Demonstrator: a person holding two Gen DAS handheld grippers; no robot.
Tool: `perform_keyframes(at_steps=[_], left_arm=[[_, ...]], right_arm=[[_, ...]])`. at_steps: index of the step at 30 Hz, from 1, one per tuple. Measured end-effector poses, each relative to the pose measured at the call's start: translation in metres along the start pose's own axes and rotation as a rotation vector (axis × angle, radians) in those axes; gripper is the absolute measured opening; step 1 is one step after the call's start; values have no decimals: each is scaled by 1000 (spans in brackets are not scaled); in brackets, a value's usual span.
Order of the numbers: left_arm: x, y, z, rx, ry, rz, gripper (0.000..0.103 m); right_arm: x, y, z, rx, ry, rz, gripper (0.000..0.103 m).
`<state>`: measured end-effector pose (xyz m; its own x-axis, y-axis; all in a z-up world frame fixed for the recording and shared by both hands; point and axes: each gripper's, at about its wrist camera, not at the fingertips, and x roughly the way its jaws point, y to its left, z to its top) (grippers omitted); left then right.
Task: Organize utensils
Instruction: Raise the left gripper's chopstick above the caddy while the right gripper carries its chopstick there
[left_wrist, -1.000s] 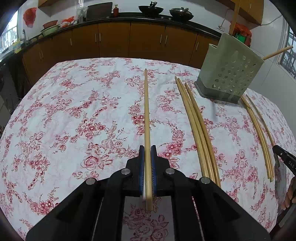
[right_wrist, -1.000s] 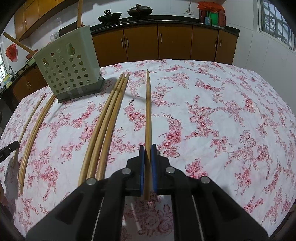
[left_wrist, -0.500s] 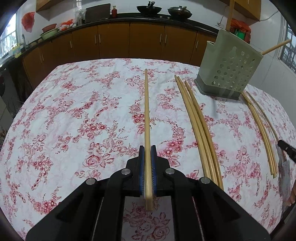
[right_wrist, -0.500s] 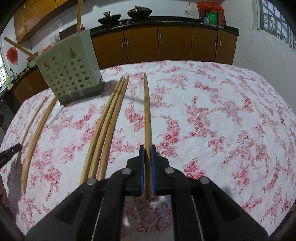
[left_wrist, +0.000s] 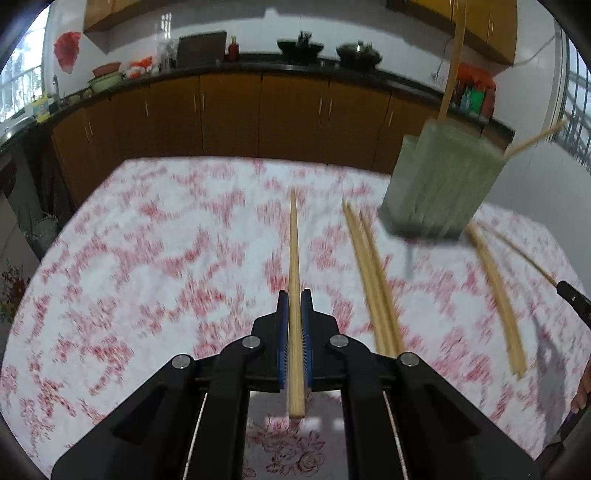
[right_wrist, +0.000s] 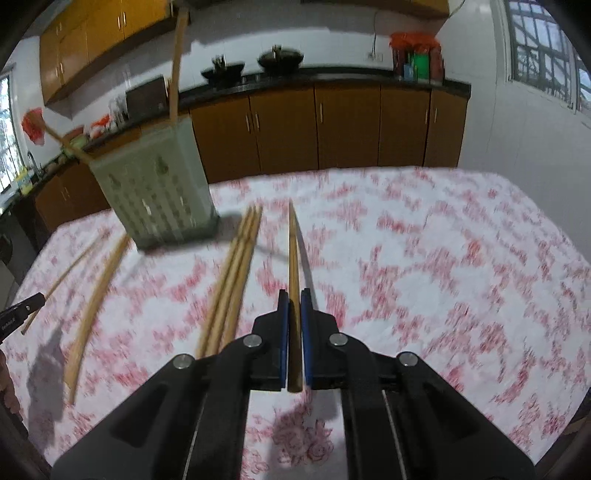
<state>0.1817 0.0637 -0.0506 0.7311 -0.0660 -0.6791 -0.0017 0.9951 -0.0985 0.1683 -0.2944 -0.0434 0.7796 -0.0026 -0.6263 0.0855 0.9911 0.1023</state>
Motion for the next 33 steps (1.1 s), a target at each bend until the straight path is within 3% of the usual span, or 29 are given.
perform_keyframes(at_steps=[6, 13, 26, 33], left_arm=[[-36, 0, 30, -26, -130, -19, 7], [-64, -3, 55, -32, -238, -35, 7], [-73, -7, 69, -14, -286, -37, 7], [-100, -21, 90, 9, -362, -79, 7]], right_arm=[[-32, -1, 25, 18, -129, 16, 8], [-47, 0, 42, 27, -202, 27, 8], [-54, 5, 56, 19, -243, 36, 8], [-83, 13, 85, 18, -335, 100, 8]])
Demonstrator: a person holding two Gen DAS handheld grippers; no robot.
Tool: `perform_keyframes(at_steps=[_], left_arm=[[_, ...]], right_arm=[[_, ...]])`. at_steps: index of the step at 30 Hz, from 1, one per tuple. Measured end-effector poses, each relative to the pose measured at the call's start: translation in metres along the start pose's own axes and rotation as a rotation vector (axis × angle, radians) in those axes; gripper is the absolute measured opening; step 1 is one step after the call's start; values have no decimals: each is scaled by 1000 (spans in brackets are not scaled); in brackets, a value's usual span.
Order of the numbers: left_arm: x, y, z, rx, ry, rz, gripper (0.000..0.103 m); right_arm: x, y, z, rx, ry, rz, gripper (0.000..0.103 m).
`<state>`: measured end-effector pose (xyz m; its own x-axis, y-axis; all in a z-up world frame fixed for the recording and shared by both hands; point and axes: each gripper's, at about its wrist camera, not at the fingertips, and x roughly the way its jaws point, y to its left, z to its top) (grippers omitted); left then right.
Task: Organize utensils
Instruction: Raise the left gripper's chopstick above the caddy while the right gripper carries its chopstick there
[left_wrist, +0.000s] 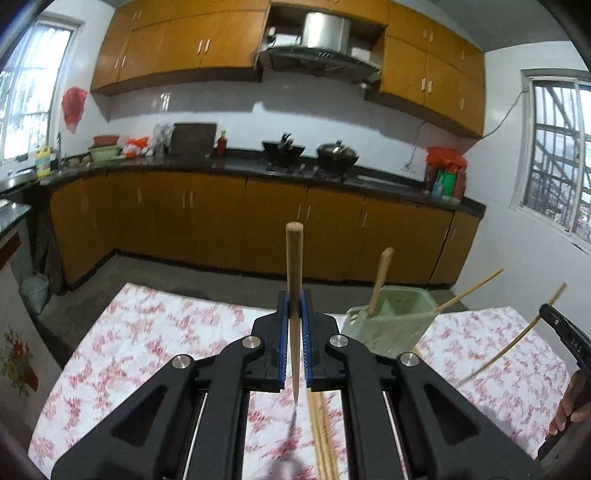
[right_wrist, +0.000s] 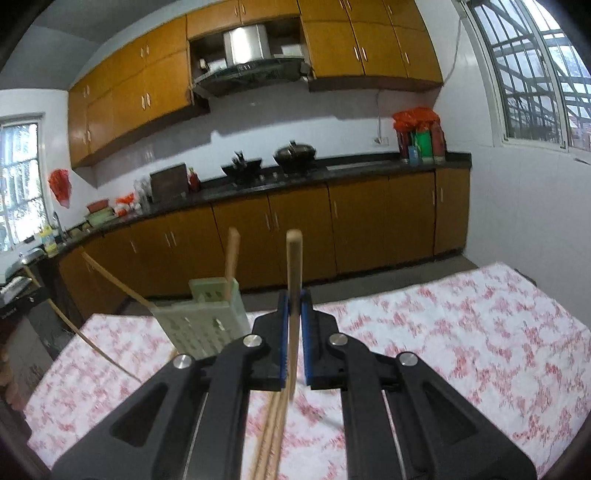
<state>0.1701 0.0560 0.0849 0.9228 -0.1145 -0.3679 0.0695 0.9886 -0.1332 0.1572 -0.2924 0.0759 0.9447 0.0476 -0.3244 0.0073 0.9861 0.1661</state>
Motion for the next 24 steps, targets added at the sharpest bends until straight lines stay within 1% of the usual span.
perform_keyframes(at_steps=[4, 9, 13, 15, 19, 24], left_arm=[[-10, -15, 13, 4, -45, -51, 7], [-16, -34, 24, 5, -97, -97, 7], [-15, -48, 36, -17, -147, -130, 7], [-12, -53, 43, -31, -171, -139, 7], [-7, -62, 58, -35, -249, -138, 7], [9, -70, 62, -27, -288, -121, 7]], right_arm=[[-13, 9, 17, 2, -50, 48, 8], [-23, 21, 36, 8, -109, 109, 8], [-25, 28, 51, 12, -155, 138, 8], [-24, 33, 60, 13, -183, 150, 8], [-17, 43, 76, 10, -231, 159, 8], [8, 47, 87, 30, -258, 147, 8]])
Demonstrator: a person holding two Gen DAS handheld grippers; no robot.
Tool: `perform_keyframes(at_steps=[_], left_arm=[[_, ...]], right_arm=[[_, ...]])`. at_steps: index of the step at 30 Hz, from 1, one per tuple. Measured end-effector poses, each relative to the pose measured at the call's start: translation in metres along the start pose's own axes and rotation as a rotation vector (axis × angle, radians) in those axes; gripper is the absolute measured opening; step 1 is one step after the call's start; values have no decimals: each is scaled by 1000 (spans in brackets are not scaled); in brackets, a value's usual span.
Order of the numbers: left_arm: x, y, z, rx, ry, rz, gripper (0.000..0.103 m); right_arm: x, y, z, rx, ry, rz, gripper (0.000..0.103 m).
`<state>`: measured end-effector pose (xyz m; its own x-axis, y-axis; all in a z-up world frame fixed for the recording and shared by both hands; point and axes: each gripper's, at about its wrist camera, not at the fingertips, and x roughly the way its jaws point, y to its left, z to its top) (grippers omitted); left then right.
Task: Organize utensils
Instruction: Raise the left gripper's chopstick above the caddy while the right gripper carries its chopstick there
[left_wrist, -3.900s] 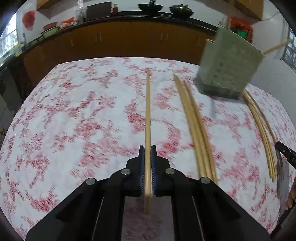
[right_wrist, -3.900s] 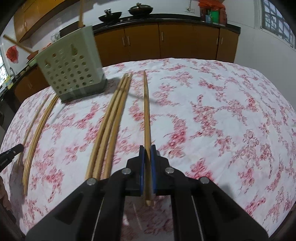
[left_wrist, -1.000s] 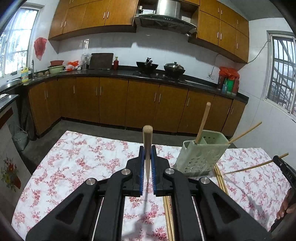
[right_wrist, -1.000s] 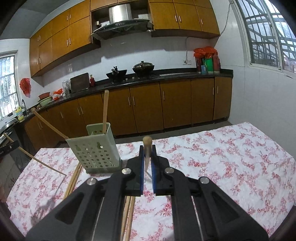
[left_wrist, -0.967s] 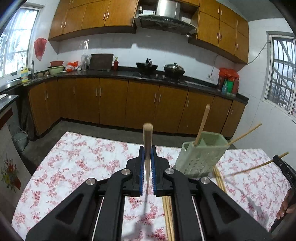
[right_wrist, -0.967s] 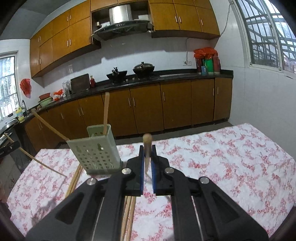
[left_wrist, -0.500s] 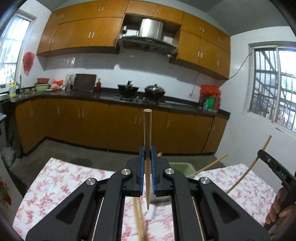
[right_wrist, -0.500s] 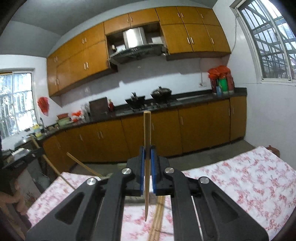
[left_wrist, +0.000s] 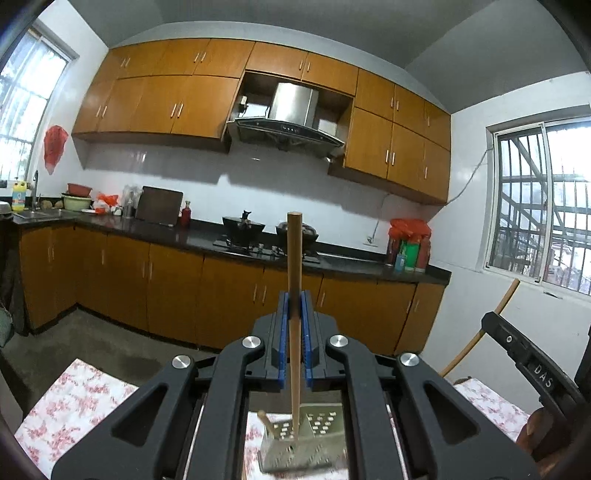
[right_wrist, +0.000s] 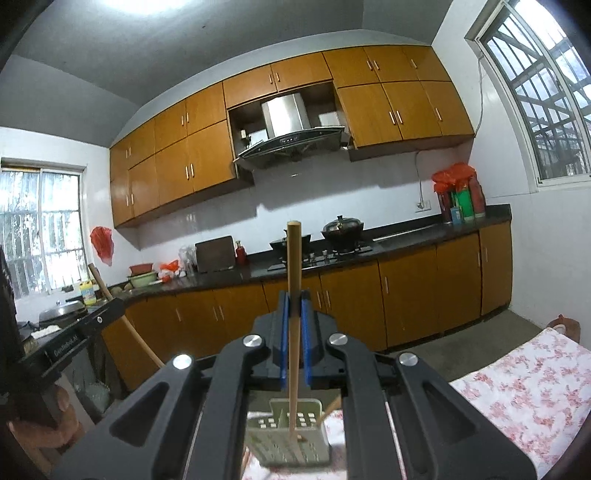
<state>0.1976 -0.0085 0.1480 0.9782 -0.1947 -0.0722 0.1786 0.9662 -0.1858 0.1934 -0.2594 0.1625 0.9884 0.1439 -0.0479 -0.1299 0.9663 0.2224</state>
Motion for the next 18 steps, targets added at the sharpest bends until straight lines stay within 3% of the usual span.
perform_keyframes(at_steps=[9, 18], left_arm=[[25, 0, -14, -2, -24, 11, 7], [37, 10, -47, -30, 87, 6, 7]], right_arm=[[46, 1, -16, -2, 27, -33, 8], [61, 1, -54, -23, 139, -32, 8]])
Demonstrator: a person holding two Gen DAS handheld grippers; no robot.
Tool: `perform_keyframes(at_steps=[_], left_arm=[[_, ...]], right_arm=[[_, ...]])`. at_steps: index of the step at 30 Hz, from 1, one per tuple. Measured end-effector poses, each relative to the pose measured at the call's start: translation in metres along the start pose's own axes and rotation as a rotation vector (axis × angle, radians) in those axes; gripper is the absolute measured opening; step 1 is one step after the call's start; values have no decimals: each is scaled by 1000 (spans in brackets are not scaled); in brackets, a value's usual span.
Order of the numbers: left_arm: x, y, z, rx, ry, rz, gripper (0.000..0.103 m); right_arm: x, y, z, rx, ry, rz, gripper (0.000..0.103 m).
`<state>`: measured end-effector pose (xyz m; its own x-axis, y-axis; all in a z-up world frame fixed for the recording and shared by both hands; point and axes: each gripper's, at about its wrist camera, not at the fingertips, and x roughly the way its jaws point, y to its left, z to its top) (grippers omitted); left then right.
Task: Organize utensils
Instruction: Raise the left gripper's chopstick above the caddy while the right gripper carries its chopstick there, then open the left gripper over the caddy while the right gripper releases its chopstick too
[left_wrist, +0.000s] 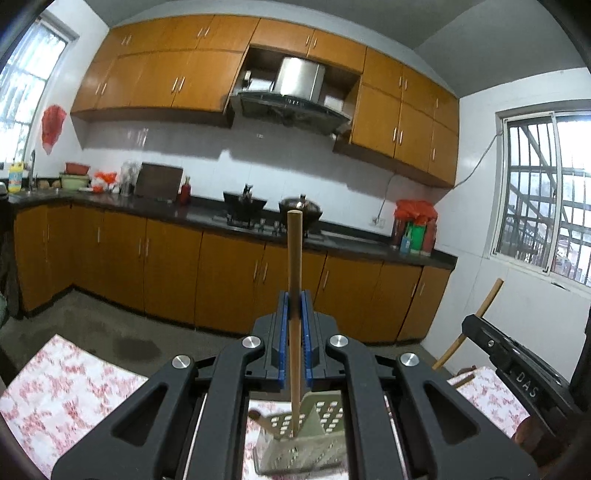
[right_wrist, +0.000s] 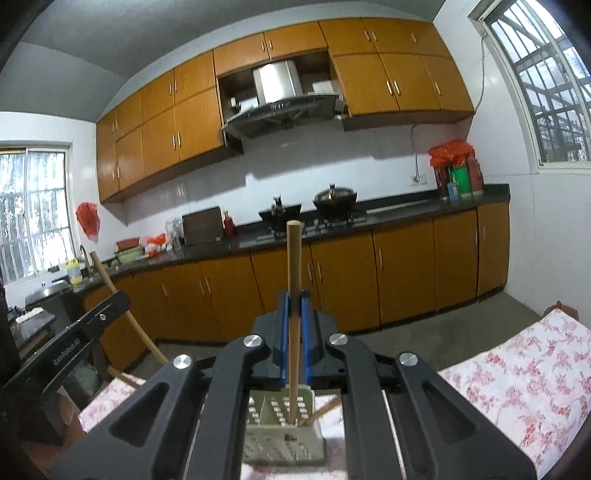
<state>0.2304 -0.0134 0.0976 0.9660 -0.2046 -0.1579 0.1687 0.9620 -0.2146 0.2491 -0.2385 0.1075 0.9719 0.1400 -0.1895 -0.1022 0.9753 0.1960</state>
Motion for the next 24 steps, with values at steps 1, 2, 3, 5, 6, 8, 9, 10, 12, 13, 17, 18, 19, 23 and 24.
perform_keyframes(at_steps=[1, 2, 3, 5, 6, 8, 9, 10, 12, 13, 17, 18, 19, 23, 24], left_arm=[[0, 2, -1, -2, 9, -1, 7], [-1, 3, -2, -6, 17, -1, 7], [-4, 4, -2, -10, 21, -2, 7], [-7, 6, -1, -9, 28, -5, 8], [-7, 8, 0, -8, 31, -3, 9], [-9, 8, 2, -6, 35, 0, 15], [-11, 9, 3, -6, 35, 2, 17], [-14, 10, 6, -7, 33, 6, 22], [-18, 12, 10, -13, 30, 11, 24], [-21, 13, 11, -15, 30, 14, 25], [-36, 16, 16, -11, 37, 35, 25], [-40, 17, 16, -8, 42, 40, 25], [-47, 19, 15, -2, 50, 52, 26], [-67, 29, 4, 11, 93, 93, 34], [-70, 32, -1, 11, 108, 104, 34]], right_arm=[[0, 1, -3, -1, 8, 0, 9], [0, 0, -4, -1, 14, -1, 9], [-1, -1, -6, 1, 18, -3, 10], [-2, -2, -6, 4, 28, -5, 11], [-3, -3, -6, 9, 32, -6, 12], [-6, -6, -6, 18, 33, -7, 18], [-8, -6, -4, 19, 31, -11, 18], [-10, -5, -2, 18, 28, -14, 19], [-20, -7, 1, 16, 17, -23, 20], [-24, -10, 2, 16, 15, -26, 21], [-43, -16, 2, 5, 18, -49, 23], [-49, -18, 0, 1, 25, -56, 23], [-55, -22, -3, 0, 34, -65, 23], [-72, -41, -24, 21, 97, -104, 24], [-74, -49, -34, 33, 134, -116, 24]])
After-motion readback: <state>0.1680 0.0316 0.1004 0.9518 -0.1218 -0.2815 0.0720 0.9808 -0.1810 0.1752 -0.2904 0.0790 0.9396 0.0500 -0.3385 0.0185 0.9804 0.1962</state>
